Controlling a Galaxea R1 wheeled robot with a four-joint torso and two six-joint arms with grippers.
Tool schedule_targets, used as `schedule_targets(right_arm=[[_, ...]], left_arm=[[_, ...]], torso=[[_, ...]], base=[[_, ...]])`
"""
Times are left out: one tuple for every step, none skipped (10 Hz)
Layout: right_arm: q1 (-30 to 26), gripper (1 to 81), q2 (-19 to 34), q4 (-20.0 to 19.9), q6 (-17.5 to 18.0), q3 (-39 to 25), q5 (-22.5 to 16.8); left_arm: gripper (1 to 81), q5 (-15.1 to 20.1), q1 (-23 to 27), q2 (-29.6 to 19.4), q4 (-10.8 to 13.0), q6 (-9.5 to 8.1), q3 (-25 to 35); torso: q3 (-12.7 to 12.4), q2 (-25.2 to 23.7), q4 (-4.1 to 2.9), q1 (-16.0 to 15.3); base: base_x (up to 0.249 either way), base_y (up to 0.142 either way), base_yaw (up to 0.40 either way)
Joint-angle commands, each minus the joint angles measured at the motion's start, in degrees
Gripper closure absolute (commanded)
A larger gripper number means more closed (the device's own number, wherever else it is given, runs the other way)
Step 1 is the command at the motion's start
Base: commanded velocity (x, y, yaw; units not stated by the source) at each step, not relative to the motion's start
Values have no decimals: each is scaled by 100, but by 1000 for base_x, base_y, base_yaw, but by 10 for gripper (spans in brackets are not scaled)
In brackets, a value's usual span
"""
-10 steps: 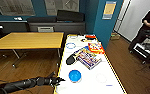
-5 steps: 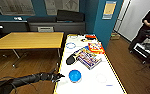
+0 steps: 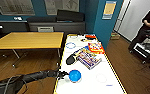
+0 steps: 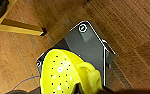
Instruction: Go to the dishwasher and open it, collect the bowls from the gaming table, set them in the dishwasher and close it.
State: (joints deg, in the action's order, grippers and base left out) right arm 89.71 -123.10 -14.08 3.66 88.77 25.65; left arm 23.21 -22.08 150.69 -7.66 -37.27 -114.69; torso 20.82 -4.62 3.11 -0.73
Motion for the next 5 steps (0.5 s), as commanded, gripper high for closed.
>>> schedule_targets(right_arm=[[-71,811,249,81,-14,25,-324],[-89,811,239,72,-14,60,-332],[-98,811,222,80,-14,60,-341],[-106,811,195,90,-14,78,-350],[-106,811,169,98,-14,95,-350]], left_arm=[[10,351,894,391,-17,9,-501],[10,351,893,592,18,9,-728],[10,368,885,750,45,9,-956],[10,439,876,876,45,9,-1126],[10,439,884,955,36,-17,-1249]], torso=[[0,0,0,0],[0,0,0,-2],[0,0,0,-2],[0,0,0,-2],[0,0,0,-2]], base=[[0,0,0],[0,0,0],[0,0,0],[0,0,0],[0,0,0]])
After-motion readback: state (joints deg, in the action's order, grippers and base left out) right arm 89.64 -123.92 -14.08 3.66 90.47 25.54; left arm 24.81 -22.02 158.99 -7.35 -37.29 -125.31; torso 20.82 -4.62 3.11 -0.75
